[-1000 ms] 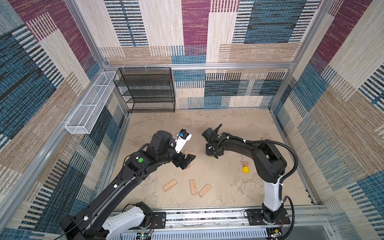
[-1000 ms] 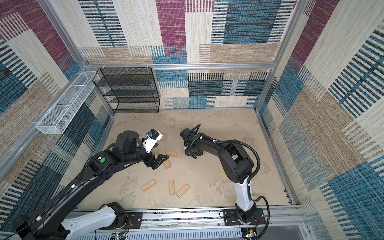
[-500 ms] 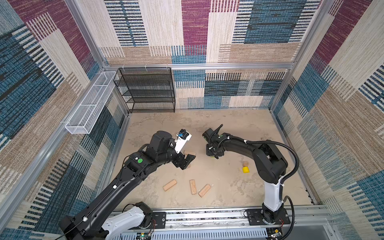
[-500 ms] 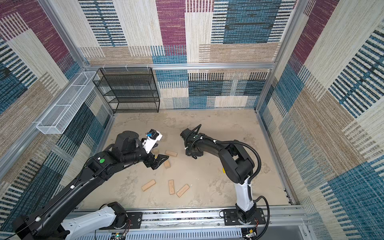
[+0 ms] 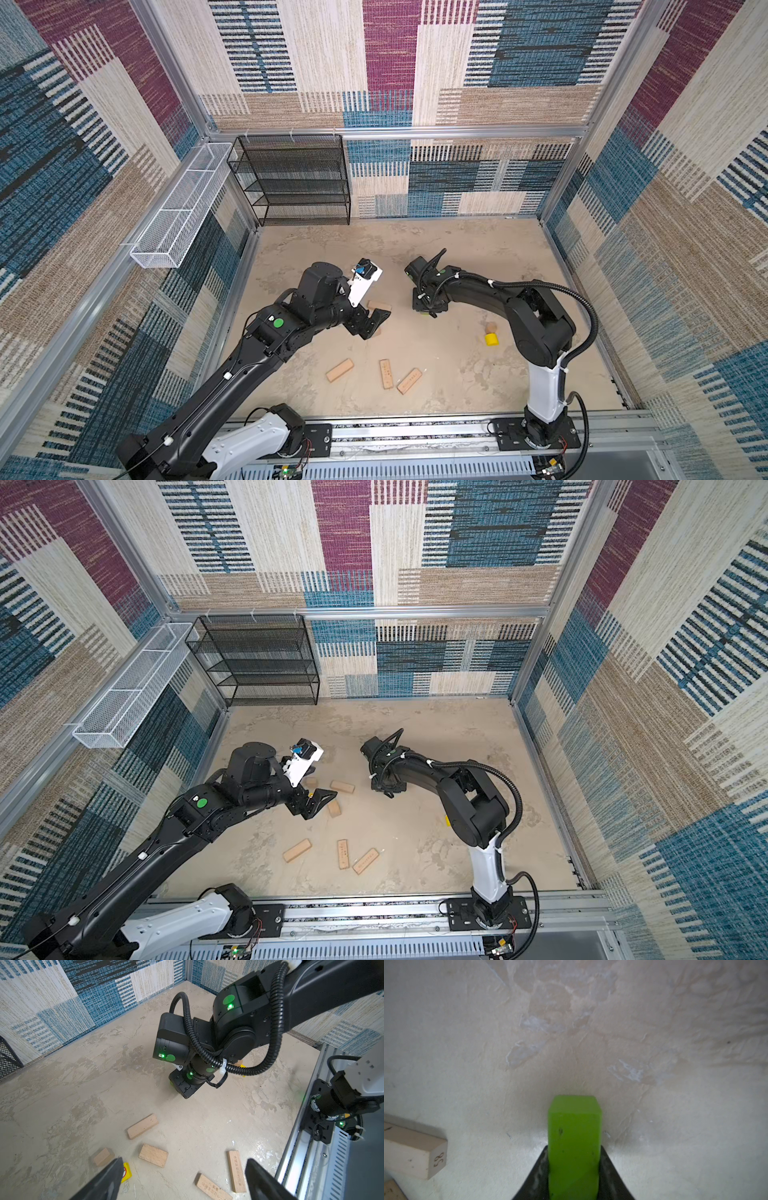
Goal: Build the wood block tower
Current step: 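Lift the green block with the right gripper and carry it toward the left gripper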
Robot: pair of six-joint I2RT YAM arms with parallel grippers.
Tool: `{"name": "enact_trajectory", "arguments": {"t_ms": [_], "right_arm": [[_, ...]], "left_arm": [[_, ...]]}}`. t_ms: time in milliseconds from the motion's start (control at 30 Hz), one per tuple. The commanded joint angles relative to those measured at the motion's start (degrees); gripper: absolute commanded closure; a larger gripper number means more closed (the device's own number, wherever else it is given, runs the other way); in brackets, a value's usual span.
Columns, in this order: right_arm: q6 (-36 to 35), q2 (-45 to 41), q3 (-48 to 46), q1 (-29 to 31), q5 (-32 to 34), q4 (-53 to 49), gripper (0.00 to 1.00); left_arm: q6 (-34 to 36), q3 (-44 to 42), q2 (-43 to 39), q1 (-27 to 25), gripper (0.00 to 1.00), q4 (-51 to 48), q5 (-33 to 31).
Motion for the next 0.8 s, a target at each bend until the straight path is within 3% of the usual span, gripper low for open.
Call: {"name": "enact_trajectory", "arguments": {"t_ms": [0, 233, 600, 767], "right_arm": [[0.65, -0.49, -0.25, 0.17, 0.26, 0.02, 0.66], [-2.05, -0.73, -0.33, 0.37, 0.13, 0.09, 0.68], [-0.53, -1.16, -3.08, 2.10, 0.41, -0.47, 0.67], [-0.52, -1.50, -3.07, 2.28, 0.83, -0.24, 0.58]], "left_arm": [[-0.95, -0.05, -0.31, -0.03, 0.04, 0.80, -0.63], [-1.13, 0.08, -0.48, -0.02, 0.04, 0.72, -0.63], [-1.47, 0.08, -1.42, -0.03, 0.04, 0.70, -1.72], [-1.58, -0.05, -1.01, -0.06, 0.04, 0.70, -1.51]]}}
